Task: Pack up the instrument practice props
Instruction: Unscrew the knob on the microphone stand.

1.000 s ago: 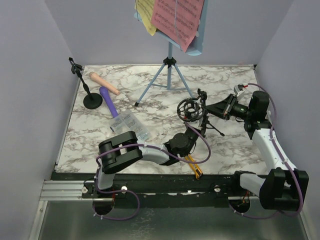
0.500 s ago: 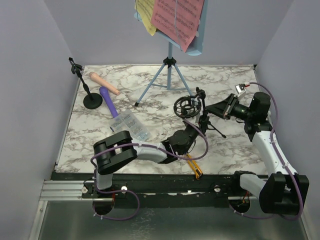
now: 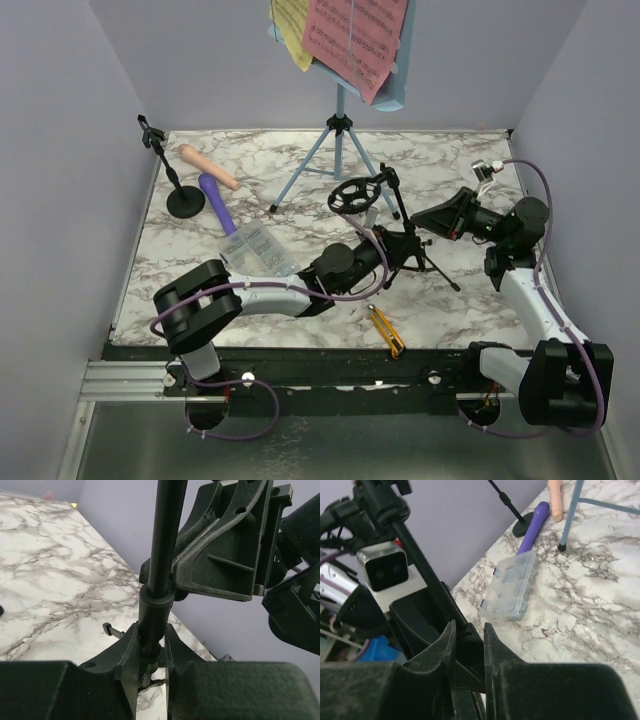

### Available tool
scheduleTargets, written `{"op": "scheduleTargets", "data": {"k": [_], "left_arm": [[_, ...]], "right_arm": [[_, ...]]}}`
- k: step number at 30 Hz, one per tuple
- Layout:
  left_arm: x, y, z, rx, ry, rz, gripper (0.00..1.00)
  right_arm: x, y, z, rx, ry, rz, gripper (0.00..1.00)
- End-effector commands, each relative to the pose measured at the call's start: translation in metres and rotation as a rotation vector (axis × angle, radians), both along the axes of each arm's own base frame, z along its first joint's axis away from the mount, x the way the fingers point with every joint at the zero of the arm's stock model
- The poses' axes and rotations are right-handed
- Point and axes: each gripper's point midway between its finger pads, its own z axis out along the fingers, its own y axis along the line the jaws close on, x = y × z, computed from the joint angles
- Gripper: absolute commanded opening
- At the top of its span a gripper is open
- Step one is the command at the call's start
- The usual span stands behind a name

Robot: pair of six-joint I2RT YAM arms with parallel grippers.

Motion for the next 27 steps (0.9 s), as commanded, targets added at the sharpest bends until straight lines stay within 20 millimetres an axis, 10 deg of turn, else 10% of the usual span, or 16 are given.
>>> {"op": "scheduleTargets", "data": {"k": [1, 18, 22, 27], "left_arm": [[-0.016, 0.005, 0.051, -0.147, -0.031, -0.119, 0.0], [-0.028, 0.01, 0.034, -0.087, -0.079, -0.259, 0.0], [-0.029, 0.014, 0.036, -0.093, -0.095, -0.275, 0.0], [-0.025, 0.025, 0.028, -0.042, -0.152, -0.233, 0.0]], "right_arm": [[-0.035, 0.007, -0.007, -0.09, -0.23, 0.235, 0.0], [-0.064, -0.001, -0.032, -0.332, -0.873, 0.529, 0.0], [-0.052, 0.003, -0.023, -0.278, -0.773, 0.443, 0.55], [-0.027, 0.006, 0.011, -0.142, -0.392, 0.292, 0.99]]}}
